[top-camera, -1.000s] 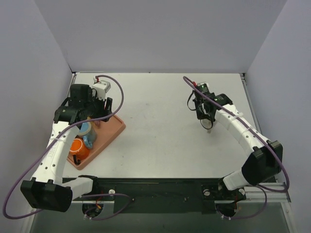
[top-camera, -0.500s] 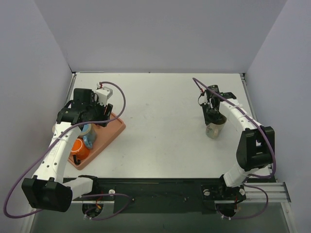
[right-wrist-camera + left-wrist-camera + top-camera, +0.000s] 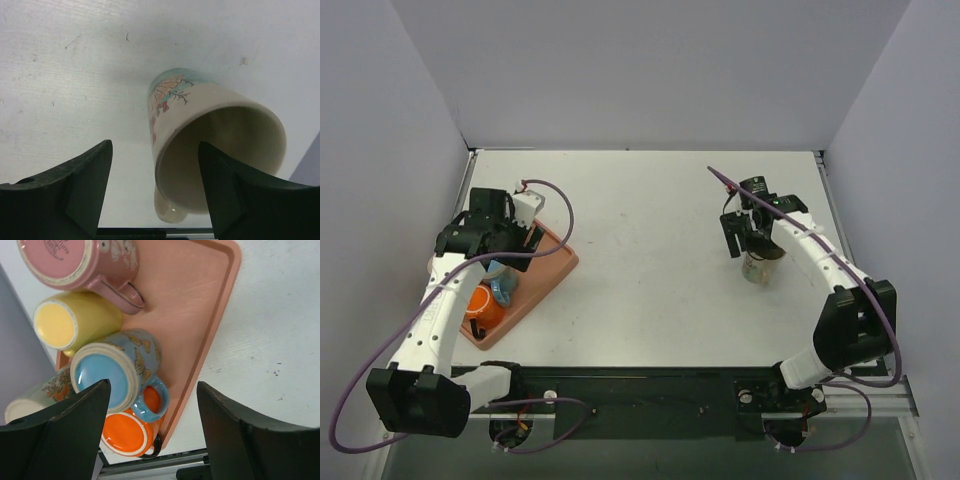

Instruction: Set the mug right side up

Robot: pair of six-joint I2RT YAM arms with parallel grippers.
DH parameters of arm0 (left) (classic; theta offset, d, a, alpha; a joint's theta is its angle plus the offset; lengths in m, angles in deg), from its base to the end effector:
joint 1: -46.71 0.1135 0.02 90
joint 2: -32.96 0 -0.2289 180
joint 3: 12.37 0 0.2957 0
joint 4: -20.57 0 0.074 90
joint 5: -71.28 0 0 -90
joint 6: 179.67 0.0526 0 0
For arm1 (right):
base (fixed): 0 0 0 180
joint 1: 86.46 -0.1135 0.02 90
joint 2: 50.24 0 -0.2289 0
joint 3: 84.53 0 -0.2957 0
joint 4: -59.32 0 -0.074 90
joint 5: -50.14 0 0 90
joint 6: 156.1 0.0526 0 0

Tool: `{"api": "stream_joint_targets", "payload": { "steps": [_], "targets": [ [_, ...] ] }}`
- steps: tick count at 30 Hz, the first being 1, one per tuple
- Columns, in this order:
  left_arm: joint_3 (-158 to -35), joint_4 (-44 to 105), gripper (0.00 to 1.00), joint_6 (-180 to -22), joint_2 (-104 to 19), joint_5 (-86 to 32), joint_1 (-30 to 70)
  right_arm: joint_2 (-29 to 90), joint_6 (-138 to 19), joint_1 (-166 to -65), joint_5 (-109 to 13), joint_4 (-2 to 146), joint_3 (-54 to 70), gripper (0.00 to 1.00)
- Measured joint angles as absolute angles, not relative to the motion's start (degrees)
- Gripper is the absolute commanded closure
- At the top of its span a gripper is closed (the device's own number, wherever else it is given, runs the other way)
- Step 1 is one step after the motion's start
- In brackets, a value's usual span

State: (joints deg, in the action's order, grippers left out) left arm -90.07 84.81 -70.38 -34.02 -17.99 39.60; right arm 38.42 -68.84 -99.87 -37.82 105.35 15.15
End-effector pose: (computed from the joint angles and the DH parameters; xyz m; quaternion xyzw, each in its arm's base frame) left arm 0.2941 -0.0360 0.2774 0.2149 0.9251 0.0392 0.3106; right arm 0.3710 0.0865 0.1966 -0.1283 0.9432 0.0116 0.3061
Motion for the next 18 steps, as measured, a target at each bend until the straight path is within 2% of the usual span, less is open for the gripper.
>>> {"api": "stream_joint_targets", "payload": {
  "steps": [2, 3, 4, 11, 18],
  "targets": [
    [-90.05, 85.29, 0.2, -69.75, -34.02, -16.02, 40.67, 35.89, -68.76, -102.1, -35.19, 106.14, 15.08, 0.33],
    [-90.03, 85.27, 0.21, -69.68, -34.02, -15.45, 41.0, 34.42, -68.76, -103.17, -34.12, 106.36, 15.08, 0.06],
    [-90.03, 85.2, 0.21, -69.73, -34.04, -14.84, 41.26, 32.91, -68.52, -104.24, -33.12, 106.49, 15.06, 0.0],
    [-90.03, 77.71, 0.36, -74.75, -39.55, -12.04, 41.28, 22.97, -65.52, -107.91, -30.01, 104.7, 15.96, 0.0],
    [-88.17, 70.08, 0.36, -79.58, -47.24, -7.72, 43.01, 17.11, -64.38, -109.07, -29.1, 102.95, 20.42, 0.0]
  ]
}}
